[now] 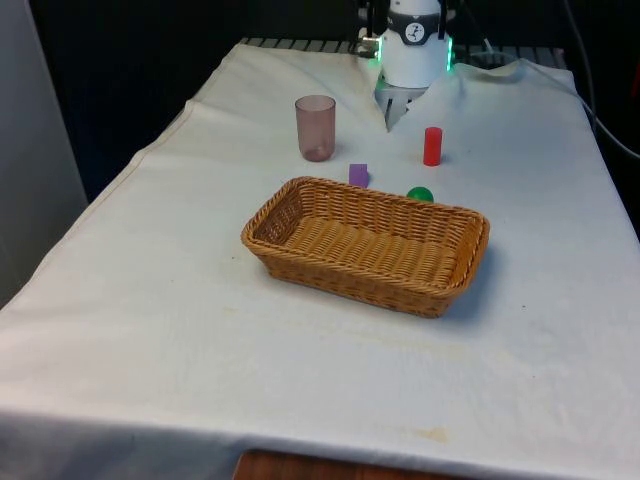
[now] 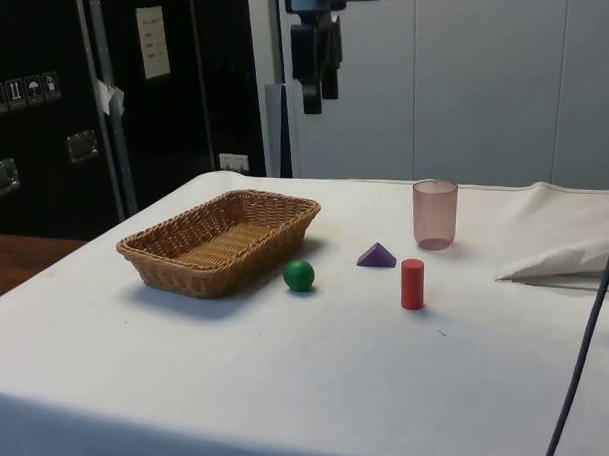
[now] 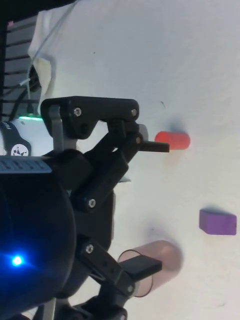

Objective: Pick up the triangular block and place it into the basket.

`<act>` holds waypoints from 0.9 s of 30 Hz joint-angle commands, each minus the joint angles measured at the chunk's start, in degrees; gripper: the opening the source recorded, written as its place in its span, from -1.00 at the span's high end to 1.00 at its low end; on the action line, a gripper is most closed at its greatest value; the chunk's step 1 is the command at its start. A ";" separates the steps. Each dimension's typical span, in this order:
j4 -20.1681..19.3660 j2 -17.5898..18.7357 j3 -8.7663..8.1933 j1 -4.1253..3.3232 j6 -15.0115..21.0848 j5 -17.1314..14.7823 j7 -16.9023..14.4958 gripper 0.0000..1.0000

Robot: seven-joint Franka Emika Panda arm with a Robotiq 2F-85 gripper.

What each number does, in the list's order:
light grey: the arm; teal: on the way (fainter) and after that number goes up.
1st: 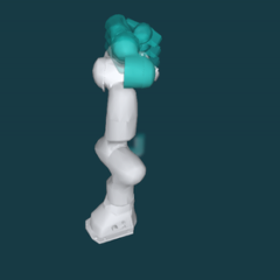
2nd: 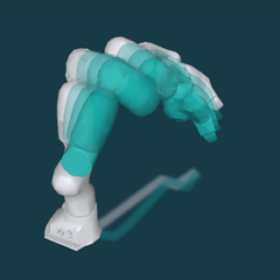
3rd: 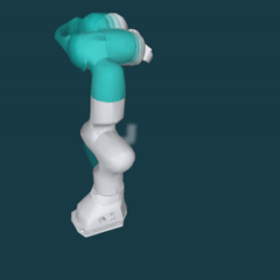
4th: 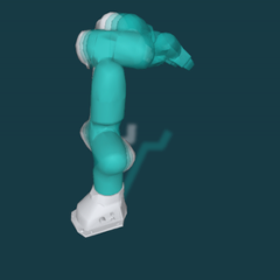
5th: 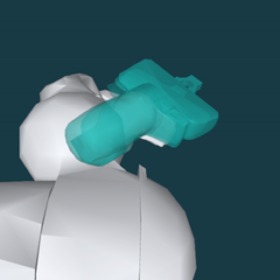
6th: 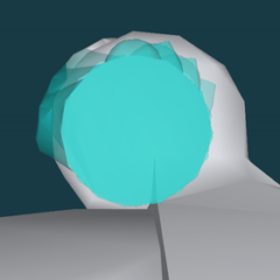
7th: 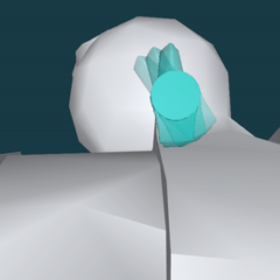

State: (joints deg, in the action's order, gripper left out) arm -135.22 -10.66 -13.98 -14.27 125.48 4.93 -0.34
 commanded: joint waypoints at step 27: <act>-11.86 4.13 -2.23 0.46 16.79 1.09 -3.38 -1.00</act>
State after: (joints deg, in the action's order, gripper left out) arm -146.79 -6.53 -16.16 -13.98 141.46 6.07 -3.50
